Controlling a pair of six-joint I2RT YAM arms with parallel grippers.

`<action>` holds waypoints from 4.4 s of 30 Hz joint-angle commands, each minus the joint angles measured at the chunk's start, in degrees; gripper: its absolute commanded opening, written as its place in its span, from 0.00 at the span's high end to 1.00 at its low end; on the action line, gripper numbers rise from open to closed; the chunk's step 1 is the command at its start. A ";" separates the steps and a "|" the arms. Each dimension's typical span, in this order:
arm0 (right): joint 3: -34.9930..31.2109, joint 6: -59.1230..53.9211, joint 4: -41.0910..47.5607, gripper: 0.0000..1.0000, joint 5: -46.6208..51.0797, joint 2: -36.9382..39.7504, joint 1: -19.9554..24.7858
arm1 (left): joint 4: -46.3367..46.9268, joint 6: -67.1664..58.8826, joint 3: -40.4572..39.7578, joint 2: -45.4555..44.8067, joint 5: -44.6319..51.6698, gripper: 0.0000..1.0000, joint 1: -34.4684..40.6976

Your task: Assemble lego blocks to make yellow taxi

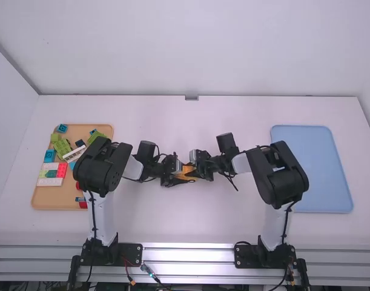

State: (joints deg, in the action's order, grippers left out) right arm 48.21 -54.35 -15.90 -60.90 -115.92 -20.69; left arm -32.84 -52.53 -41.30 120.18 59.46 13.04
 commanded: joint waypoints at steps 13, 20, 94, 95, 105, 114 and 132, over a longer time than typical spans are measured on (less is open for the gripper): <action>2.03 0.09 0.24 0.96 -3.56 -5.18 0.17 | -0.48 0.37 0.07 1.49 -0.42 0.37 0.46; 2.03 0.17 1.88 0.98 4.55 -5.16 -2.64 | -0.63 0.61 0.07 1.49 -0.55 0.37 0.46; 5.75 -1.01 10.36 0.51 11.04 2.47 -2.27 | 0.46 0.63 -0.66 1.49 -0.59 0.50 0.46; 5.75 -1.18 10.38 0.51 10.43 2.71 -1.68 | 0.44 0.59 -0.63 1.49 -0.55 0.50 0.46; 5.73 -7.26 14.93 0.35 -2.82 2.78 5.97 | 0.44 0.63 -0.66 1.49 -0.59 0.47 0.46; 4.79 -13.99 22.10 0.01 -5.22 2.78 10.40 | -1.51 5.66 -0.66 1.29 -1.09 0.01 0.46; -6.58 12.11 -13.73 0.01 7.65 1.62 -1.05 | 26.21 1.57 -0.63 -24.94 -7.06 0.01 -4.87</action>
State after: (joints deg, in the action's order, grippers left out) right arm 40.86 -44.97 -29.52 -54.92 -114.89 -20.95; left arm -8.91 -49.34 -41.89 99.70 52.86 10.24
